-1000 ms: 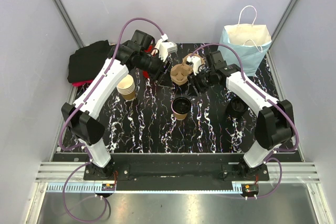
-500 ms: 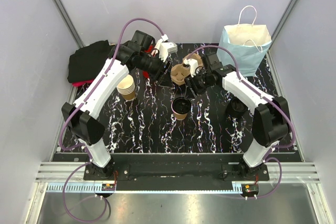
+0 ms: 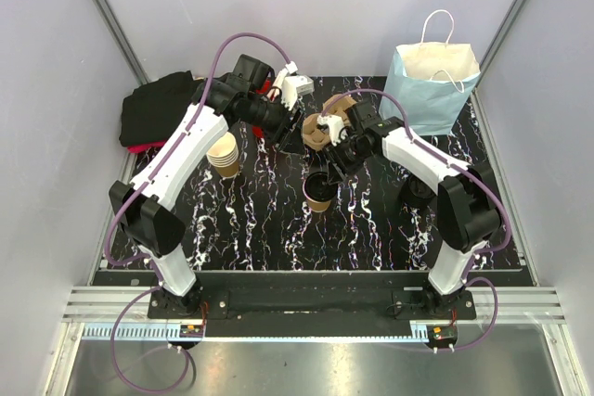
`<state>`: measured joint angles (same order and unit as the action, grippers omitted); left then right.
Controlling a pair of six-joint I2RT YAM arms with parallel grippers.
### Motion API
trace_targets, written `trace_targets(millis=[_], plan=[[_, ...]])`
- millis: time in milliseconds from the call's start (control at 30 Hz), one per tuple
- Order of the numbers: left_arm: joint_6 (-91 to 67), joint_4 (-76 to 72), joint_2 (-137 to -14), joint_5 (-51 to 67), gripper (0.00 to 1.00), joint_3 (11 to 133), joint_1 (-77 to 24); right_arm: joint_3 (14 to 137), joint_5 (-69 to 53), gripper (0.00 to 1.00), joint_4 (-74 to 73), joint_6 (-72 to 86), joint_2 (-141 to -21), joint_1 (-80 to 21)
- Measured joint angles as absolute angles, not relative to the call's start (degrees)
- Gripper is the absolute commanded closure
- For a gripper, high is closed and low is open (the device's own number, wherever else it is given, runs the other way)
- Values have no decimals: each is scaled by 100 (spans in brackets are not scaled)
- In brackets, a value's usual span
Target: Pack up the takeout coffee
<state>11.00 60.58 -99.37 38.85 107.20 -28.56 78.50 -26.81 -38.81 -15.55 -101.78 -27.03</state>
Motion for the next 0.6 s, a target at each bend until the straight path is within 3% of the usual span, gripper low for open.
trace_targets(millis=[267, 600], plan=[[1100, 6029, -9937, 3885, 46, 10720, -2856, 7850, -2580, 73, -3929, -1584, -10206, -2832], [1098, 6029, -9937, 3885, 46, 10720, -2856, 7850, -2200, 75, -3927, -1603, -10121, -2873]])
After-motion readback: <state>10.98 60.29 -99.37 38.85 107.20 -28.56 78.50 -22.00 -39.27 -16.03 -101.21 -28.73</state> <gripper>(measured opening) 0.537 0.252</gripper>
